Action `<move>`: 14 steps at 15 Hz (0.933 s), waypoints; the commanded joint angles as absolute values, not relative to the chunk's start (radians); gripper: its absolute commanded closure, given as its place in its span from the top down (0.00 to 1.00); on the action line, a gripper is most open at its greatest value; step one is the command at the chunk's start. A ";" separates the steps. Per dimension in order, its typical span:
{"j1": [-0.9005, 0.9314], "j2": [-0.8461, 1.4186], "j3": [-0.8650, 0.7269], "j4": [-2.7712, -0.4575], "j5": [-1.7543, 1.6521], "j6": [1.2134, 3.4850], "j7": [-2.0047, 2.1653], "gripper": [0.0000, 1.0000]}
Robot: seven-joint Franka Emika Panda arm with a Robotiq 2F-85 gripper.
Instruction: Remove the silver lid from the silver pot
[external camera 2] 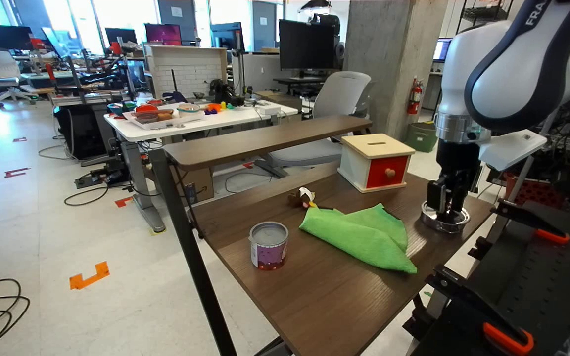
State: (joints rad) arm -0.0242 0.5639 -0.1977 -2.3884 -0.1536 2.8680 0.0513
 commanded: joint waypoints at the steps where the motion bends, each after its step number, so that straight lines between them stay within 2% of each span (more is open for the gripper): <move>1: -0.020 0.566 -0.206 -2.386 -0.153 2.893 0.045 0.26; 4: -0.023 0.561 -0.207 -2.385 -0.153 2.892 0.042 0.02; 5: -0.023 0.558 -0.208 -2.387 -0.154 2.891 0.041 0.02; 6: -0.022 0.553 -0.209 -2.391 -0.155 2.892 0.040 0.06; 14: -0.060 0.381 -0.196 -2.461 -0.149 2.846 -0.014 0.06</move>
